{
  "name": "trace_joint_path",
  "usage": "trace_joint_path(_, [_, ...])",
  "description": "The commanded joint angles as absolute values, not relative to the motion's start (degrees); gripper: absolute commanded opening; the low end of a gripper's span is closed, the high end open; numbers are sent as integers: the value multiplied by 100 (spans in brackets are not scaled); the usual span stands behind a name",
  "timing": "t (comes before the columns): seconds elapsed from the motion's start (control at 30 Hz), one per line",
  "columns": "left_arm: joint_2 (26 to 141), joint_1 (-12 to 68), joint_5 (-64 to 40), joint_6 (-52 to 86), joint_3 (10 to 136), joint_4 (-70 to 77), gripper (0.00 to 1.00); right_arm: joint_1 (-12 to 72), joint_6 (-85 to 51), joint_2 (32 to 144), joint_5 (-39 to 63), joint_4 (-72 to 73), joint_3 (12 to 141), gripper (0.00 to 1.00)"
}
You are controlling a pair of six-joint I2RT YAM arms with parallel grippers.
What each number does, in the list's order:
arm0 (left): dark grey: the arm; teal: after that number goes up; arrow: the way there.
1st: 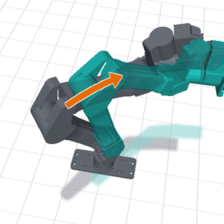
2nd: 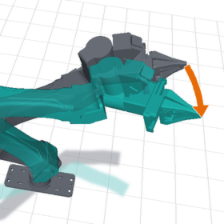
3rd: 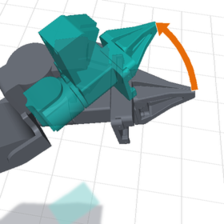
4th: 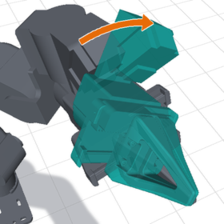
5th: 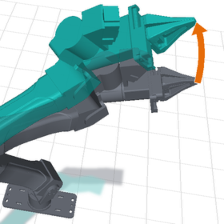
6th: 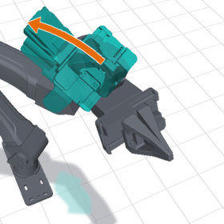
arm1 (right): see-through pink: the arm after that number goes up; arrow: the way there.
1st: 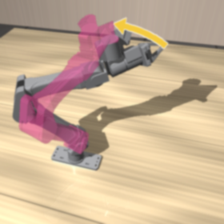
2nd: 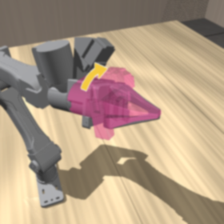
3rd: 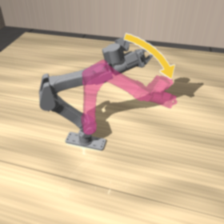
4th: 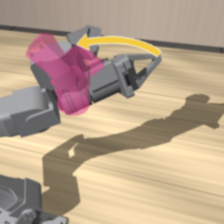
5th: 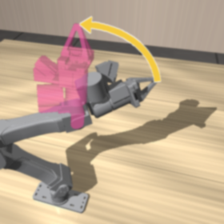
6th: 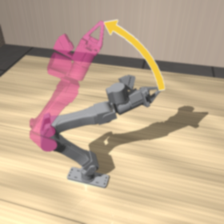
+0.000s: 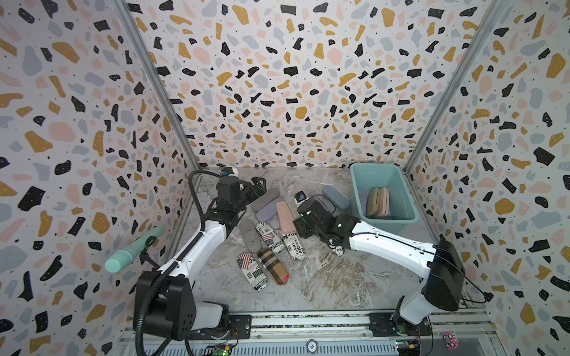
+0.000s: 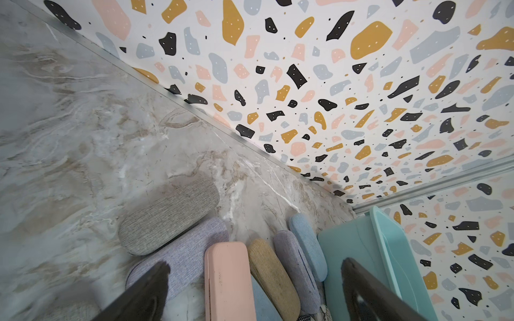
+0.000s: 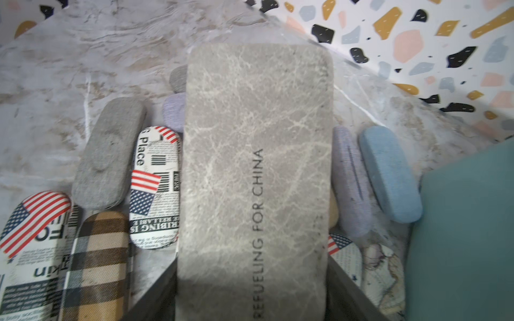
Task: Put the glasses cases into the storage boxes
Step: Pick up the glasses case, then place the glasses case in the storage box.
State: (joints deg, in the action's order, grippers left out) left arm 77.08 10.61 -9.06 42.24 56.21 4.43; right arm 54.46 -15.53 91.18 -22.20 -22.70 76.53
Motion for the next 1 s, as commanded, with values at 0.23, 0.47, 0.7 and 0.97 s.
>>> trace_joint_path(0.23, [7940, 1477, -1814, 4336, 5489, 1197, 96, 3970, -1065, 8270, -2433, -2207, 7698, 66])
trace_joint_path(0.47, [8032, 1796, -2045, 4195, 5598, 1151, 96, 2605, -803, 8093, -2024, -2009, 7576, 66])
trace_joint_path(0.7, [8032, 1827, -2101, 4193, 5607, 1169, 95, 1229, -588, 8078, -1050, -1888, 7515, 66])
trace_joint_path(0.97, [7969, 1836, -2048, 4220, 5577, 1180, 95, 431, -424, 8849, -1169, -1598, 7341, 66])
